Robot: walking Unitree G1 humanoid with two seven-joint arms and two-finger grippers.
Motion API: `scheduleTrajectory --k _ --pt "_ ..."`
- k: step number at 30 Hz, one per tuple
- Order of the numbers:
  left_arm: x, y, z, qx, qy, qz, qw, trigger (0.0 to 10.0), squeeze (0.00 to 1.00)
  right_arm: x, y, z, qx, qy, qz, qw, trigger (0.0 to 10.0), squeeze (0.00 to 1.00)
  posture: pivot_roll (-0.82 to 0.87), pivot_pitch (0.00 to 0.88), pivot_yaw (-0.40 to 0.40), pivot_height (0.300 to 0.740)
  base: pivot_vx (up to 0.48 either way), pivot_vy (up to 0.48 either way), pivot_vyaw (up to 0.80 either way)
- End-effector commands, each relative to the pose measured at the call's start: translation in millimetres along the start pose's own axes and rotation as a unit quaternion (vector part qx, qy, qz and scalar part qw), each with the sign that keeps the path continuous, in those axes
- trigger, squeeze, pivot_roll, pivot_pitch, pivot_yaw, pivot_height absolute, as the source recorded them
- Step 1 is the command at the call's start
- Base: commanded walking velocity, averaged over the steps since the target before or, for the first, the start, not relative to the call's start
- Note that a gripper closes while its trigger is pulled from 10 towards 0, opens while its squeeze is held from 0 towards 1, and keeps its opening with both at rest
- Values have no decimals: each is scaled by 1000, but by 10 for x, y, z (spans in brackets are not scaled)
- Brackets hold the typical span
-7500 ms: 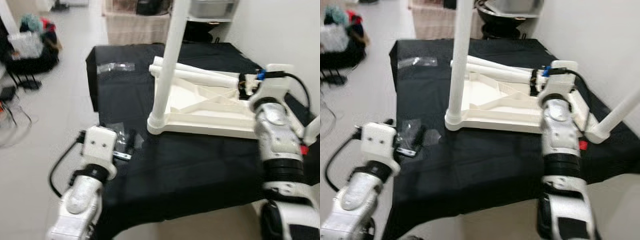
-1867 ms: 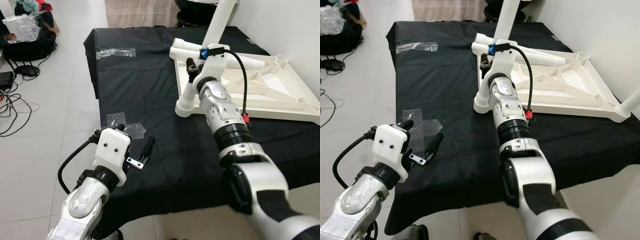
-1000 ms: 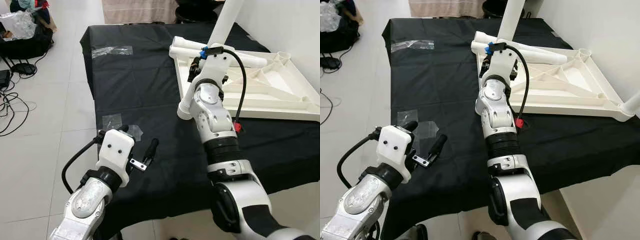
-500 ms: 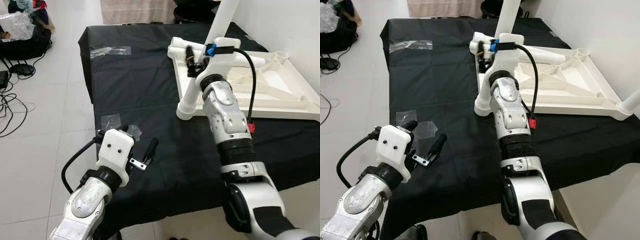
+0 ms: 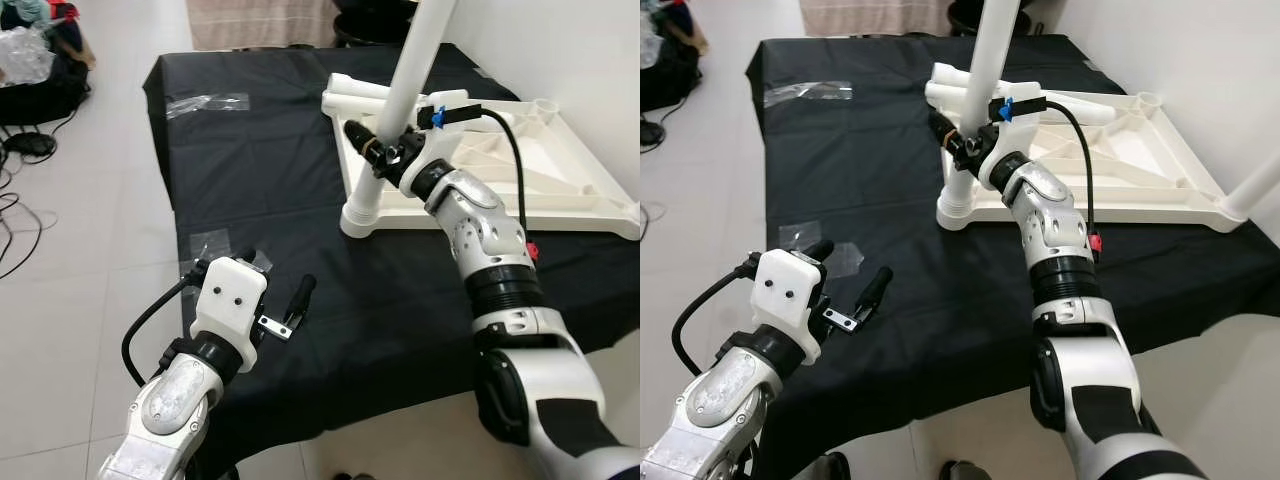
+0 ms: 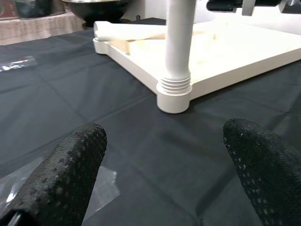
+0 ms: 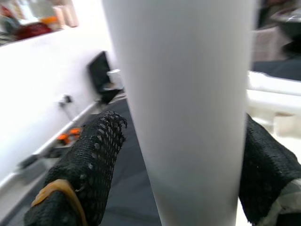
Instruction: Building children table
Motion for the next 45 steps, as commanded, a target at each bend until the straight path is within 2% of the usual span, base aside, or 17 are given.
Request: scheduleTrajectory --k 1,3,9,12,13,18,23,24,25,26,33,38,41,42,43,44,45 --pt "-24 -1 -1 -1 -4 2 1000 10000 0 -49 -211 27 89 6 36 995 10000 0 106 173 -119 740 0 0 0" --pt "-24 -1 -1 -1 -4 2 1000 10000 0 -49 -211 27 89 6 36 995 10000 0 106 173 -119 740 0 0 0" --pt "-22 -8 -2 0 -4 3 1000 10000 0 -21 -404 -20 199 21 44 979 10000 0 109 174 -121 740 0 0 0" --pt "-25 -3 -4 -1 -5 2 1000 10000 0 -22 -526 -54 261 24 33 964 10000 0 109 174 -121 740 0 0 0" --pt "-26 1 -5 -1 -5 1 1000 10000 0 4 -600 -100 309 34 32 950 10000 0 110 175 -121 740 0 0 0" --pt "-28 5 -8 -2 -5 1 1000 10000 0 47 -696 -171 381 44 27 923 10000 0 110 175 -121 740 0 0 0" --pt "-32 8 -13 -3 -6 0 1000 10000 0 56 -705 -127 376 34 10 926 10000 0 109 177 -120 740 0 0 0" --pt "-38 15 -15 -4 -7 -1 1000 10000 0 71 -713 -75 362 32 -3 932 2078 0 109 175 -120 740 0 0 0" --pt "-38 15 -15 -4 -7 -1 1000 10000 0 71 -713 -75 362 32 -3 932 2078 0 109 175 -120 740 0 0 0" --pt "-39 17 -15 -4 -7 -2 1000 10000 0 76 -715 -55 355 32 -6 934 196 0 109 175 -120 740 0 0 0" --pt "-44 22 -10 -5 -7 -1 1000 10000 0 78 -707 -20 340 35 -20 940 0 0 107 166 -119 740 0 0 0" --pt "-47 24 -12 -5 -6 0 1000 10000 0 66 -598 43 268 25 -35 962 0 0 106 160 -123 740 0 0 0" --pt "-43 16 -4 -4 -5 2 1000 10000 0 72 -329 162 97 8 -43 994 0 0 106 158 -123 740 0 0 0" --pt "-43 16 -4 -4 -5 2 1000 10000 0 72 -329 162 97 8 -43 994 0 0 106 158 -123 740 0 0 0" --pt "-43 14 4 -4 -5 2 1000 10000 0 19 -187 173 10 -9 -41 999 0 0 100 152 -116 740 0 0 0" --pt "-43 14 4 -4 -5 2 1000 10000 0 19 -187 173 10 -9 -41 999 0 0 100 152 -116 740 0 0 0" --pt "-41 18 18 -4 -3 1 1000 10000 0 -77 -41 130 -79 -32 -46 995 0 0 92 146 -112 740 0 0 0"
Point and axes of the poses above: a point about 5 cm out from each wrist's last joint towards the gripper, its own z axis pointing out of the wrist towards the gripper, its own x axis along the axis of the wrist's last joint, y = z × x, the point moved 3 cm from there along z, pointing out of the wrist towards the gripper, and after that the axes turned 15 degrees about -z, right-handed, at the moved point
